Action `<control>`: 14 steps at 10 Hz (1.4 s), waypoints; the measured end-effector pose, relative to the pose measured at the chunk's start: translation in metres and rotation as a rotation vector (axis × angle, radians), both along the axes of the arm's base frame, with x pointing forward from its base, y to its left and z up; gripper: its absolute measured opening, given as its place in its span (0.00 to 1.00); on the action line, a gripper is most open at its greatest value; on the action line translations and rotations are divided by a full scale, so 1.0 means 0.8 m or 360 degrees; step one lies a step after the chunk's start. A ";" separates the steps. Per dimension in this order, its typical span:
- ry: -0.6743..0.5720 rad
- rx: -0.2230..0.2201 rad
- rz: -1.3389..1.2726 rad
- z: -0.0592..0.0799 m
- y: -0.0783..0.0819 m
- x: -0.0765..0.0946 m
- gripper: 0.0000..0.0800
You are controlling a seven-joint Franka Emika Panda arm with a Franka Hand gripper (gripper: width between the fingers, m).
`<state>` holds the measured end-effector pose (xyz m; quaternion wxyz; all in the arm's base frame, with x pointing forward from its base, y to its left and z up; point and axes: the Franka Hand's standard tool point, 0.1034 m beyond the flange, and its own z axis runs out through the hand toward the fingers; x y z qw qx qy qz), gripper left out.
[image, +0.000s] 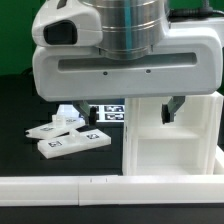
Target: Assemble cabinet
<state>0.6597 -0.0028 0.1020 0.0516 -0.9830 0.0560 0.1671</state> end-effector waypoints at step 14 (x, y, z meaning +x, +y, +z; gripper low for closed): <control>0.0544 0.0041 -0.0161 -0.008 0.007 -0.055 1.00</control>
Offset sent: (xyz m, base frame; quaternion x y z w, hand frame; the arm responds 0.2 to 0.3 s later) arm 0.0174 -0.0228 -0.0020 -0.0373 -0.1581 -0.0037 0.9867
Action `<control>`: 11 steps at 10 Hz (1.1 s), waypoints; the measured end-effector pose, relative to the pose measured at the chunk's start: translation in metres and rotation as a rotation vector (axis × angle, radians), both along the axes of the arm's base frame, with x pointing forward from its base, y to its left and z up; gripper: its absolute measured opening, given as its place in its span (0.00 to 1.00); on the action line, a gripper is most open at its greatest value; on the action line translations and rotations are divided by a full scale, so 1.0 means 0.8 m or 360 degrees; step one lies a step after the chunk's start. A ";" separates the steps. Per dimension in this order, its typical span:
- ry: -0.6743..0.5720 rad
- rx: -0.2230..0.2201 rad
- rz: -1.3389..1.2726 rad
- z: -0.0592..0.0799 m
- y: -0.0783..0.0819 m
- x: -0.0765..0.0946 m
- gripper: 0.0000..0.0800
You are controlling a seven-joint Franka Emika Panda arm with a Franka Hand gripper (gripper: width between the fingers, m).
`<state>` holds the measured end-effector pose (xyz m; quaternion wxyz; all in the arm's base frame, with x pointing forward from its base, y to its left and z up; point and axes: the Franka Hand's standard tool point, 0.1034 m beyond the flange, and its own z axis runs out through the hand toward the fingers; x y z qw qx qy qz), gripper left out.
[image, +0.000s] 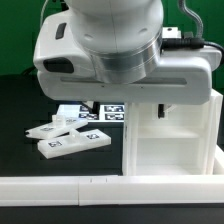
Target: Assemble cabinet
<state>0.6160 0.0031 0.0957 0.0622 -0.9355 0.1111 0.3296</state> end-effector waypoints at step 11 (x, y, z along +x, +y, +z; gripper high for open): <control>0.0076 -0.0014 -0.0026 -0.008 -0.001 -0.012 0.36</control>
Offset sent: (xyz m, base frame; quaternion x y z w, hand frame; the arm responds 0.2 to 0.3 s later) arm 0.0062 0.0018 -0.0070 0.0020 -0.0961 0.0487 0.9942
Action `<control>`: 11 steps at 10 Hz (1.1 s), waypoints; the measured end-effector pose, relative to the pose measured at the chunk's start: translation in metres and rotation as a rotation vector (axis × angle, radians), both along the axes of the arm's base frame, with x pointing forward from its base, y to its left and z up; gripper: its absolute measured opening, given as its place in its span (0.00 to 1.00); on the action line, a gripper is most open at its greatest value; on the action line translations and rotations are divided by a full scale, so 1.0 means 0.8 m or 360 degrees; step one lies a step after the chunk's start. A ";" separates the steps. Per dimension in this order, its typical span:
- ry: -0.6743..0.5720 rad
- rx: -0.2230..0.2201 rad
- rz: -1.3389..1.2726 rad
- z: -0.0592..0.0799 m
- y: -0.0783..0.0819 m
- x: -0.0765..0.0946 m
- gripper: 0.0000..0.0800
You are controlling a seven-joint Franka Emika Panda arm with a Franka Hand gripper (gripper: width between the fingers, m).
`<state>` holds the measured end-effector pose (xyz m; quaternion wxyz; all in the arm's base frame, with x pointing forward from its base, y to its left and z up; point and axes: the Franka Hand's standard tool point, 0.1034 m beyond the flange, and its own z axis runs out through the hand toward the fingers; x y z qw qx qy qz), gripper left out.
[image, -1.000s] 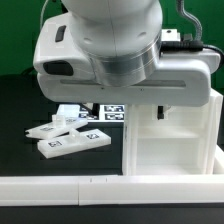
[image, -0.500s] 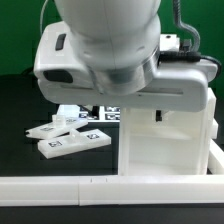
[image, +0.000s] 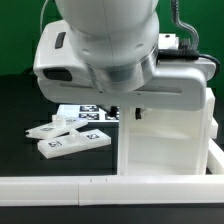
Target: Assemble cabinet
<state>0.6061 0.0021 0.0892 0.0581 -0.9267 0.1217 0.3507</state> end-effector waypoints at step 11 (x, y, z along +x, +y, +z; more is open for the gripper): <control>-0.0758 -0.0012 0.0207 0.054 0.016 -0.010 0.04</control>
Offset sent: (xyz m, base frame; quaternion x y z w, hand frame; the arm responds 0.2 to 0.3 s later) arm -0.0064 0.0053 0.0041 0.0030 0.0086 -0.0063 0.9999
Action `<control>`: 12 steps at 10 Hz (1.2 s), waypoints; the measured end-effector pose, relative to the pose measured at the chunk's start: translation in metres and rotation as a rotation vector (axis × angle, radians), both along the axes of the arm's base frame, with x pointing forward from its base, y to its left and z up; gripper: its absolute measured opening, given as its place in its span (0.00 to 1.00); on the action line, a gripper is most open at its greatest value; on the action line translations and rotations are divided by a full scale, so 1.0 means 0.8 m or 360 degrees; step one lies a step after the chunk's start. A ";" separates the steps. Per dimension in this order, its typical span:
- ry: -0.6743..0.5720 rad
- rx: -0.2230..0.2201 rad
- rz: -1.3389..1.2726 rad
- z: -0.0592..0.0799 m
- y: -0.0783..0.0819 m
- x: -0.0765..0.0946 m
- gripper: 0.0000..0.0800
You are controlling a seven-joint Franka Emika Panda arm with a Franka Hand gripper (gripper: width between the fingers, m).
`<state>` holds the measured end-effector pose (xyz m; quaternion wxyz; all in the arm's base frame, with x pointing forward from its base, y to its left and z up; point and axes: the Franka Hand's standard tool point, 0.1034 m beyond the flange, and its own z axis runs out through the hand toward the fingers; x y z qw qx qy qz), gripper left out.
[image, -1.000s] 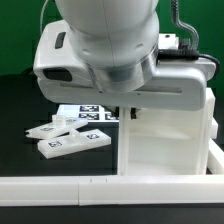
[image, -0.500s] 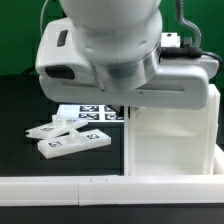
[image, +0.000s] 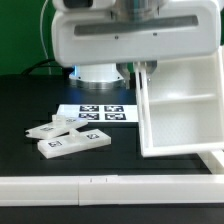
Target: Assemble cabinet
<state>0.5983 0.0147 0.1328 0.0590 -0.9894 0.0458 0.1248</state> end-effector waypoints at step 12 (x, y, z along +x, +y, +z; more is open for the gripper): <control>-0.1193 -0.0244 0.0011 -0.065 0.007 -0.025 0.04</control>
Offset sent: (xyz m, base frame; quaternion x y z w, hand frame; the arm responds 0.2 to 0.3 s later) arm -0.0106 -0.0014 -0.0226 -0.0978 0.1995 -0.0469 0.9739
